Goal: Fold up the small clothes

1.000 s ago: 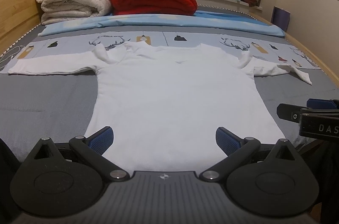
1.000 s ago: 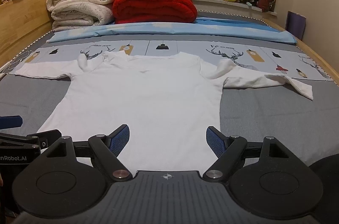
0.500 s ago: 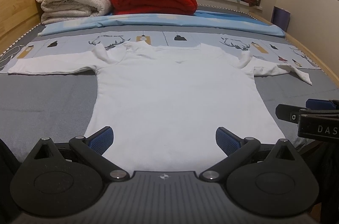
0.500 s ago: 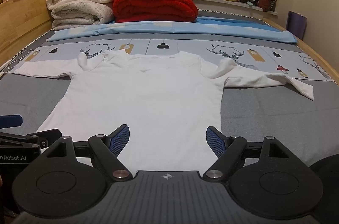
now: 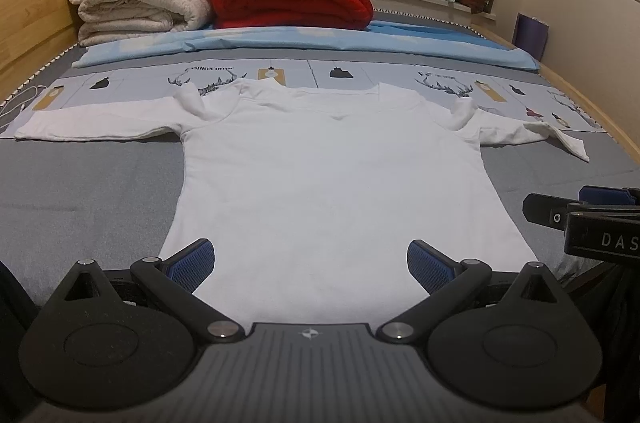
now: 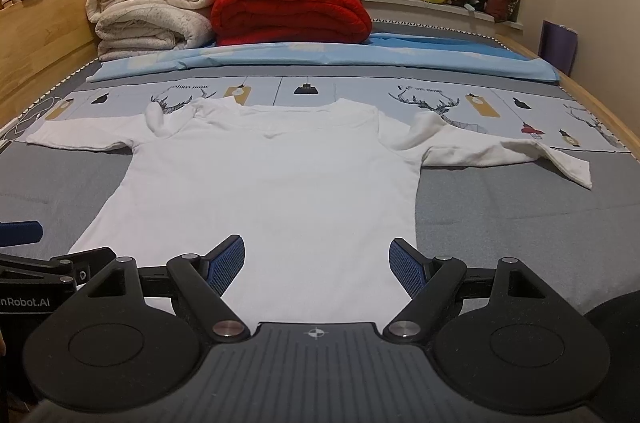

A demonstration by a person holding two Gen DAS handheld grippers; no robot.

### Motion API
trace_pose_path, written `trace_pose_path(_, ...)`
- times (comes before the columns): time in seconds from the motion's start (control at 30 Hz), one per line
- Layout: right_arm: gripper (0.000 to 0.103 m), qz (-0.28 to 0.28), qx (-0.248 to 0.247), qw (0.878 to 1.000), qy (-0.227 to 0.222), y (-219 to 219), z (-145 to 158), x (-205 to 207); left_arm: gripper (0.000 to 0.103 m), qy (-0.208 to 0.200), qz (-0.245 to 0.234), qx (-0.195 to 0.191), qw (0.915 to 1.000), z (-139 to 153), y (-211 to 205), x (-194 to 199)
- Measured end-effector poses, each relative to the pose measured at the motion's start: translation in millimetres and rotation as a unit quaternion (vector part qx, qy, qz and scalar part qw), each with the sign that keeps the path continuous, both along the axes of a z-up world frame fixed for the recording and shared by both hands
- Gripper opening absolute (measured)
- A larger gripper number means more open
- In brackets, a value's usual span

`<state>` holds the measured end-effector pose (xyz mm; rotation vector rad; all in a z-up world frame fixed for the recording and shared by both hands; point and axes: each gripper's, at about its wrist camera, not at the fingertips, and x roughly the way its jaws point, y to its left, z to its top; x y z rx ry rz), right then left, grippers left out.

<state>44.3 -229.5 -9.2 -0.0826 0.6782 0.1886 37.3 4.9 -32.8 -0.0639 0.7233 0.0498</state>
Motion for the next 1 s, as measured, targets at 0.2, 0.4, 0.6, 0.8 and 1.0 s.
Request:
trace_pose_path(0.2,0.075,-0.008,0.01,1.0,-0.018,-4,7,-1,0.094,-0.021,-0.003,0.006,0.9997,7,1,-3)
trace_pose_path(0.4,0.057,-0.043,0.056,0.995,-0.069,-27,30,2,0.06,-0.048,-0.025,0.013,0.9984,33,10,11)
trace_pose_path(0.6,0.052,-0.052,0.058,0.992,-0.095,-51,53,45,0.026,-0.071,-0.051,-0.032,0.9957,67,49,74)
trace_pose_path(0.8,0.028,-0.051,0.04,0.992,-0.111,-77,60,132,0.02,-0.025,-0.052,-0.037,0.9976,57,107,175)
trace_pose_path(1.0,0.027,-0.078,0.05,0.996,-0.004,-101,9,227,0.02,0.063,0.016,-0.046,0.9969,-24,178,246)
